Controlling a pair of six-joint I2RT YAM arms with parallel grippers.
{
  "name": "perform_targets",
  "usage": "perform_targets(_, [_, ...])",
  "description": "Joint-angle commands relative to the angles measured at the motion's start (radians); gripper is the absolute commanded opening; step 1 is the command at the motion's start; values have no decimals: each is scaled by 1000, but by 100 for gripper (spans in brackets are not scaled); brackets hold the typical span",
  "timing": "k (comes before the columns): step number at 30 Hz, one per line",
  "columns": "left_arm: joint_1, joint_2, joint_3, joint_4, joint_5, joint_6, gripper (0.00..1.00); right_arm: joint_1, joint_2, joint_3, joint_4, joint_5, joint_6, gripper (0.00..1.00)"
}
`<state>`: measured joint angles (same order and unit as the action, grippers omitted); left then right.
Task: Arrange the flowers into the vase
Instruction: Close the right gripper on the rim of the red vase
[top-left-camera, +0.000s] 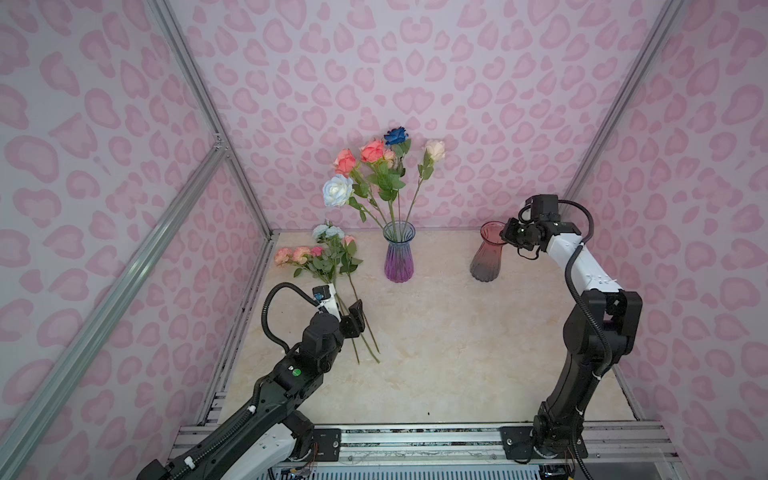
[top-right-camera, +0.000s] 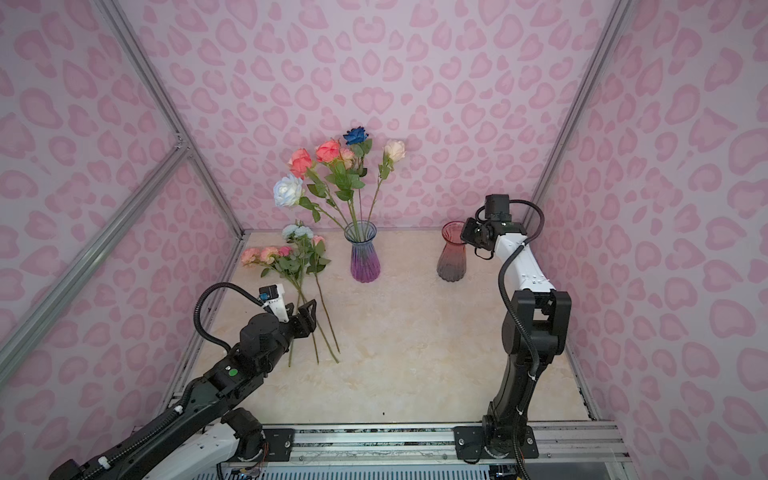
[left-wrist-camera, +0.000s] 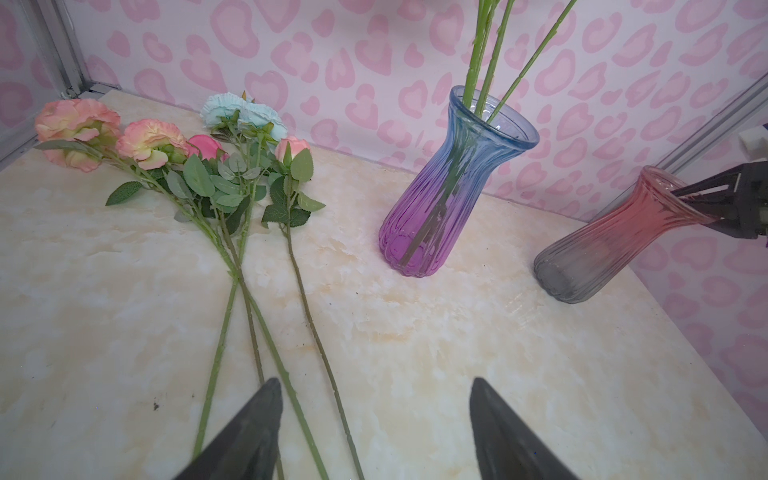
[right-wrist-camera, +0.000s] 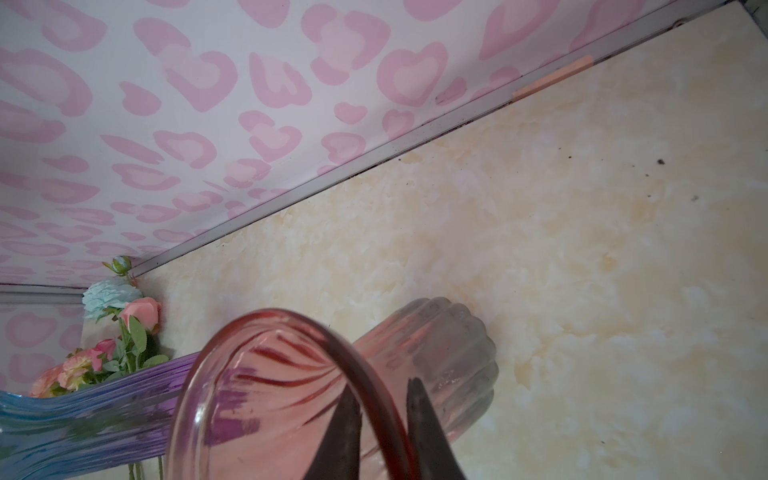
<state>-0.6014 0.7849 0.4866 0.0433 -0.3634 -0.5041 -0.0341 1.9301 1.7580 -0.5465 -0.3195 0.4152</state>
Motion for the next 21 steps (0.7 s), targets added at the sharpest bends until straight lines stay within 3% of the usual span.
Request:
perform_targets(1, [2,-3,12,0,4,1,72,0,-3,-14,-7,7,-15,12])
perform_targets(14, [2,15,38,-1,27,-7,71,0,-66,-84,66,-68,48,0])
perform_targets(21, [2,28,57,-3,40,-12,71,0,-77,-88,102,-116,89,0])
